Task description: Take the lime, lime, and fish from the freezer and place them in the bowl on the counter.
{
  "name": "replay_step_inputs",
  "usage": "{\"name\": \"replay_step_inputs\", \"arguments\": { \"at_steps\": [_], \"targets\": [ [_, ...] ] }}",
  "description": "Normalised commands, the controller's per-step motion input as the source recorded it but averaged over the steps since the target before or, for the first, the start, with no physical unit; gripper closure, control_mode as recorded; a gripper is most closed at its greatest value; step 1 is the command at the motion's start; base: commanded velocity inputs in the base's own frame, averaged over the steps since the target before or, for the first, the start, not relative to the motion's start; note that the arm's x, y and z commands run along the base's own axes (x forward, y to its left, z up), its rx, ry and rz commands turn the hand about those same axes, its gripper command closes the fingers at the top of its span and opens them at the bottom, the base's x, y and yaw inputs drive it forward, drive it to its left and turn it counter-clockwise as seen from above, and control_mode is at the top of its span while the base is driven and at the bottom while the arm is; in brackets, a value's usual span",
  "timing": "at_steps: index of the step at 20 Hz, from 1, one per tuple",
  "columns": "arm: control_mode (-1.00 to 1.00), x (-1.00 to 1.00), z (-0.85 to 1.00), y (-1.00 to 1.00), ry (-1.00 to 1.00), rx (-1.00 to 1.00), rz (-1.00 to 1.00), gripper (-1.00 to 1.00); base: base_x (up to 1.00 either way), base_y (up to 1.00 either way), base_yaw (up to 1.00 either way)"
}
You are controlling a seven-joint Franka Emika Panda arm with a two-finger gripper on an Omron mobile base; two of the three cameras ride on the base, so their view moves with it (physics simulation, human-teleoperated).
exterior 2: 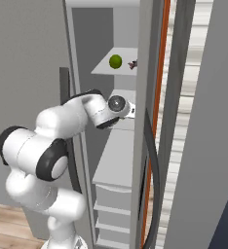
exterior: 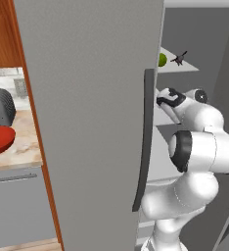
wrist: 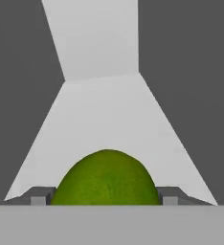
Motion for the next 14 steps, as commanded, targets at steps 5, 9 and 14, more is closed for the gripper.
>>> {"name": "replay_step_inputs", "arguments": {
  "at_steps": [5,9,14],
  "targets": [
    [-1.0,-1.0,1.0,0.0,-0.13,0.0,-0.08,1.0,0.0,0.0,0.0],
    [-1.0,-1.0,1.0,0.02,0.01,0.0,-0.08,1.0,0.0,0.0,0.0],
    [-1.0,-1.0,1.0,0.0,0.15,0.01,-0.07,1.0,0.0,0.0,0.0]
  ]
}}
